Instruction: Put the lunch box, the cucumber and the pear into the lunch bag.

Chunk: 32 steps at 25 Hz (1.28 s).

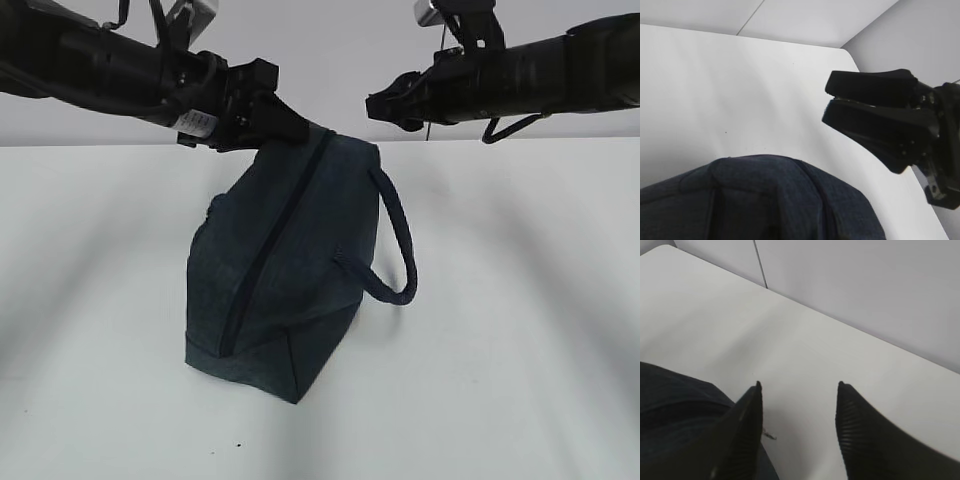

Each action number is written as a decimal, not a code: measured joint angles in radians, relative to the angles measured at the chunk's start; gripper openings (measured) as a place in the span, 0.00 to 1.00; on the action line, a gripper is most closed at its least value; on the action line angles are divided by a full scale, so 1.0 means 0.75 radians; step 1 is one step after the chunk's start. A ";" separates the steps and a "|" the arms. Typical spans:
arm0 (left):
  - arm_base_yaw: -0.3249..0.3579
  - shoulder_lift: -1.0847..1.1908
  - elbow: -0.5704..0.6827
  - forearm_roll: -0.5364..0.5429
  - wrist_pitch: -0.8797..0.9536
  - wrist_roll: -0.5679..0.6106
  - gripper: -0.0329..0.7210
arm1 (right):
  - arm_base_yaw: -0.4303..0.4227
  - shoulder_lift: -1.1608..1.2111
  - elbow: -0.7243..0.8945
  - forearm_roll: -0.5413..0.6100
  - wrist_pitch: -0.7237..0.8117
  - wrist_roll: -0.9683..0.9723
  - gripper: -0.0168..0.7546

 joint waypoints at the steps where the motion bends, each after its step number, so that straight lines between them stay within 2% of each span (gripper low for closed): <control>1: 0.000 0.000 0.000 0.004 -0.001 0.000 0.34 | 0.000 -0.011 0.000 -0.043 0.000 0.045 0.52; 5: 0.010 -0.009 0.000 0.061 -0.009 0.000 0.39 | 0.000 -0.048 0.000 -0.229 0.000 0.217 0.52; 11: 0.017 -0.093 0.000 0.256 -0.030 0.000 0.40 | 0.000 -0.084 0.000 -0.523 0.036 0.507 0.52; 16: 0.017 -0.187 0.000 0.470 -0.036 -0.058 0.40 | 0.000 -0.118 0.000 -0.691 0.126 0.702 0.52; 19: 0.017 -0.236 0.000 0.673 -0.026 -0.197 0.40 | 0.000 -0.139 0.000 -0.808 0.182 0.821 0.52; 23: 0.017 -0.281 0.000 0.940 0.001 -0.411 0.40 | 0.000 -0.174 0.000 -1.040 0.252 1.047 0.52; 32: 0.017 -0.320 0.000 1.353 0.172 -0.803 0.40 | 0.000 -0.296 0.000 -1.493 0.455 1.579 0.52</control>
